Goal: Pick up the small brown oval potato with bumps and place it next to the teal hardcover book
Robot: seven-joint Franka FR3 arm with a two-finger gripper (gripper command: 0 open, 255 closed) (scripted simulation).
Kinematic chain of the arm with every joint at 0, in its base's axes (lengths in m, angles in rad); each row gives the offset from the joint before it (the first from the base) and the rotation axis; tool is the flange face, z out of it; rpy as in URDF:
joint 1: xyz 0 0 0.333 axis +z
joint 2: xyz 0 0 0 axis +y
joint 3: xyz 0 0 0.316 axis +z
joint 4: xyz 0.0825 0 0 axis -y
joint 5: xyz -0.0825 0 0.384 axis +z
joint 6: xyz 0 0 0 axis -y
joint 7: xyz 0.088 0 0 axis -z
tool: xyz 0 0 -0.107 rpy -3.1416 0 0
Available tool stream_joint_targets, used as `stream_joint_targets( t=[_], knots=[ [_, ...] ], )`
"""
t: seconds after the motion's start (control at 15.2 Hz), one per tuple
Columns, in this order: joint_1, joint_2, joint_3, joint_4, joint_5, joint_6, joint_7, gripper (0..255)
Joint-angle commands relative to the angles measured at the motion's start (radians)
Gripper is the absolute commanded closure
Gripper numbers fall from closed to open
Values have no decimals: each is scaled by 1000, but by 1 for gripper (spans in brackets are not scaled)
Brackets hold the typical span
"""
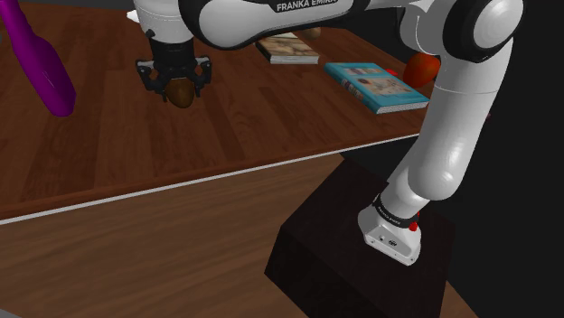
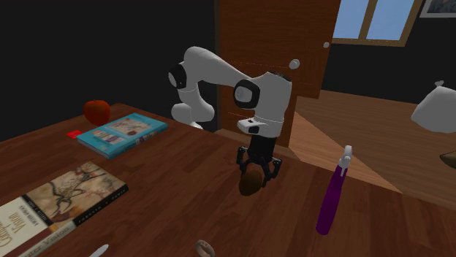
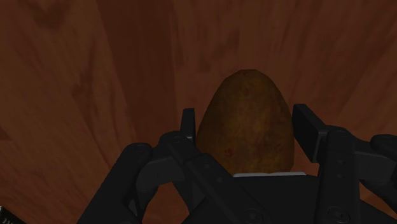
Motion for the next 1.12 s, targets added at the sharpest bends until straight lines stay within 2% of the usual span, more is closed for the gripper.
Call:
stream_joint_targets(
  t=[0.0, 1.06],
  knots=[
    [0, 0, 0, 0, 0, 0, 0, 255],
    [49, 20, 6, 227, 0, -199, -58, 255]
  ],
)
